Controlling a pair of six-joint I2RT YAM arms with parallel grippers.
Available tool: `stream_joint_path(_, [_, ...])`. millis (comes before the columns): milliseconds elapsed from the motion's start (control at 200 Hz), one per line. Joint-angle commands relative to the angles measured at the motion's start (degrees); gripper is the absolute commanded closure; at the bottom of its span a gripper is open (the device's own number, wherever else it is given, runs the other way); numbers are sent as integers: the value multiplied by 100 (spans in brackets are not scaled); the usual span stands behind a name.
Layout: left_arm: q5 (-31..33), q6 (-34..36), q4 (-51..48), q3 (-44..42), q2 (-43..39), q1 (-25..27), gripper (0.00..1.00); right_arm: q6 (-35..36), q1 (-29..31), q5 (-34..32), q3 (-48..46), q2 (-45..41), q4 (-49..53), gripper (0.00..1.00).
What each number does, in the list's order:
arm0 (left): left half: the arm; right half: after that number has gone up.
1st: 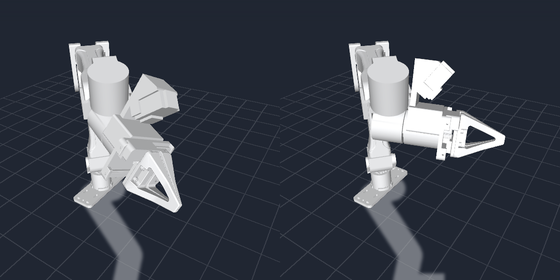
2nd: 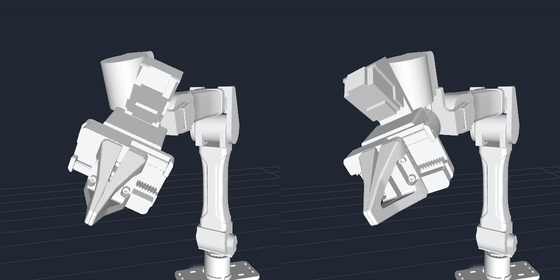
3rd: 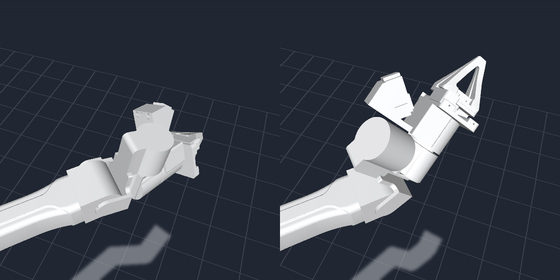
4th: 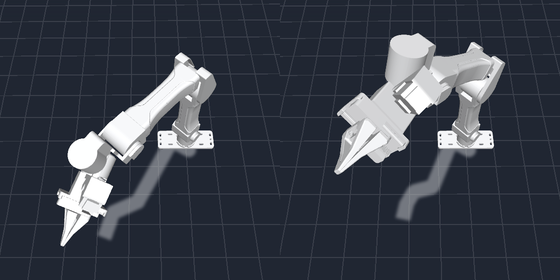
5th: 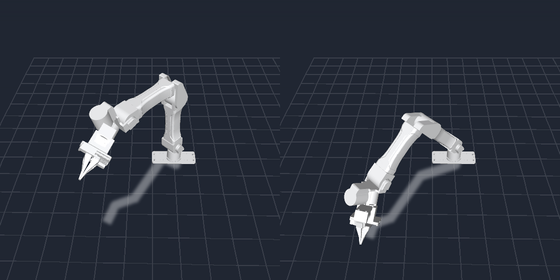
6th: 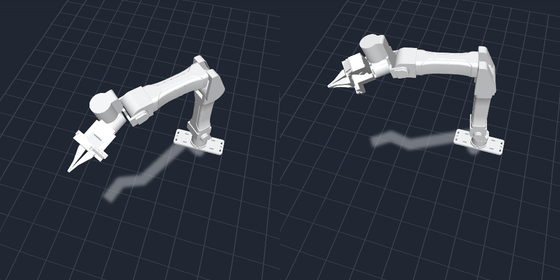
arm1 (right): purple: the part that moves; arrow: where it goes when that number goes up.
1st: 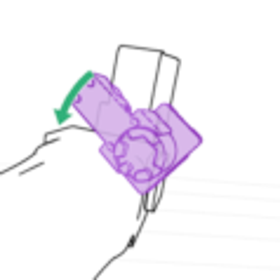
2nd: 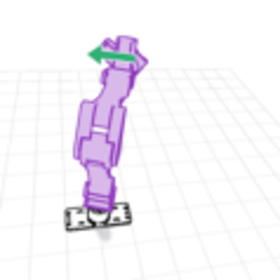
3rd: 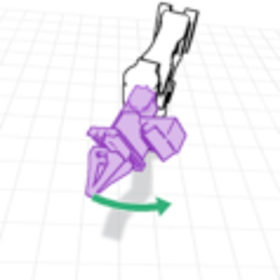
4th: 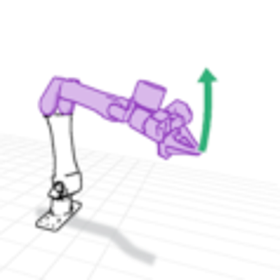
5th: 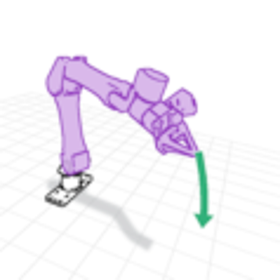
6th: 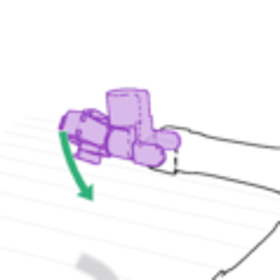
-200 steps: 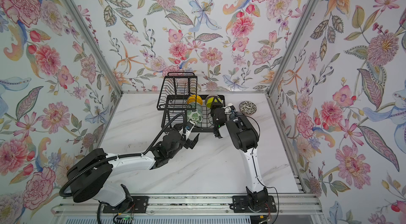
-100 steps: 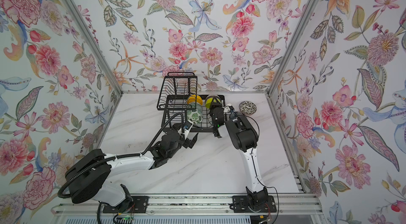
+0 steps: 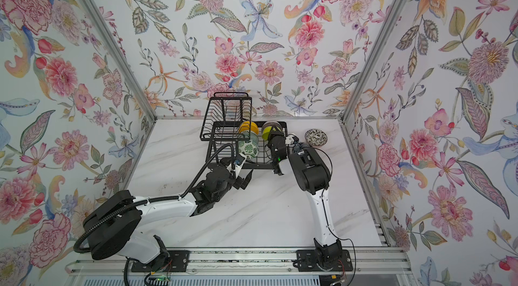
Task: Load the bowls into the dish rack
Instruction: 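Set the lime-green bowl upright in slots beside the striped bowl with the right gripper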
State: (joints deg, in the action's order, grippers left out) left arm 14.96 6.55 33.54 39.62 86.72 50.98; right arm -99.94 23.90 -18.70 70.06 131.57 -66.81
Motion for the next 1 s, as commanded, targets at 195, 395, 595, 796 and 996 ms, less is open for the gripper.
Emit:
stream_joint_path(195, [-81, -81, 90, -73, -89, -62, 1, -493, -34, 620, -10, -172, 1401, 98])
stream_joint_path(395, [-67, -101, 74, -69, -94, -62, 1, -599, -88, 796, 30, -152, 1459, 92])
stream_joint_path(595, [-74, -132, 74, -35, -80, -62, 1, -653, -152, 1009, 99, -158, 1560, 87])
stream_joint_path(796, [-75, -205, 47, -41, -96, -54, 1, -642, -225, 1225, 122, -211, 1672, 85])
stream_joint_path(996, [-71, -250, 22, -50, -120, -53, 1, -656, -261, 1252, 108, -266, 1659, 82])
